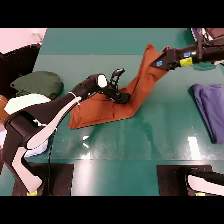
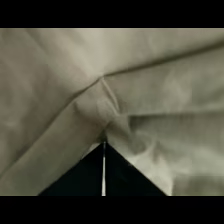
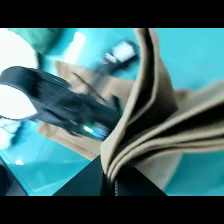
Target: Fold the shirts.
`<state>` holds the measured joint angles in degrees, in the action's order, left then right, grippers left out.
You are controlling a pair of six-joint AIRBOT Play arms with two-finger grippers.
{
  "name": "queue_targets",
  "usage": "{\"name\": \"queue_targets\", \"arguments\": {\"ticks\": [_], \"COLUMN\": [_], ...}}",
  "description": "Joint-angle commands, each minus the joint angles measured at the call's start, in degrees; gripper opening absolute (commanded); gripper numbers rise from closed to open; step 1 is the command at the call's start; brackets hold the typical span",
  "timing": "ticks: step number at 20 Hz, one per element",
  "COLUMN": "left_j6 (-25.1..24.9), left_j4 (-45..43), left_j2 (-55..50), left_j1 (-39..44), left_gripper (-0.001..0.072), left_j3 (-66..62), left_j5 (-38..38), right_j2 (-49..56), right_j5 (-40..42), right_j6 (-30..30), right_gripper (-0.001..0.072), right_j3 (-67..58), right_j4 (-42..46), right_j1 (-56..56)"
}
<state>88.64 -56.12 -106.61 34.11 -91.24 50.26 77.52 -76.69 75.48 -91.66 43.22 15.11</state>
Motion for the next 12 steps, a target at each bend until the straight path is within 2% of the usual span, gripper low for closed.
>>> {"name": "queue_targets", "arguments": {"ticks": [1, 4, 7, 11, 12], "left_j6": [0.1, -0.2, -0.2, -0.2, -0.2], "left_j4": [-0.6, -2.8, -10.5, -18.2, -19.7], "left_j2": [0.2, 6.1, 16.4, 29.2, 31.4], "left_j1": [-2.5, -8.8, -16.2, -26.1, -28.0], "left_gripper": [0.0021, 0.0022, 0.0022, 0.0022, 0.0022], "left_j3": [-1.4, -1.5, -1.5, -1.5, -1.5], "left_j5": [4.4, 8.3, 9.2, 9.6, 10.2], "right_j2": [-0.1, 0.2, 3.3, 14.5, 18.3], "right_j5": [3.2, 6.5, 12.2, 15.7, 15.7], "right_j6": [-1.7, -3.1, -3.2, -5.6, -5.6], "right_gripper": [0.0016, 0.0017, 0.0017, 0.0021, 0.0096], "right_j3": [-0.8, -0.8, -0.9, -7.5, -10.9], "right_j4": [-1.7, -1.7, -1.8, -1.5, -1.3], "right_j1": [4.7, 10.1, 18.3, 30.3, 32.7]}}
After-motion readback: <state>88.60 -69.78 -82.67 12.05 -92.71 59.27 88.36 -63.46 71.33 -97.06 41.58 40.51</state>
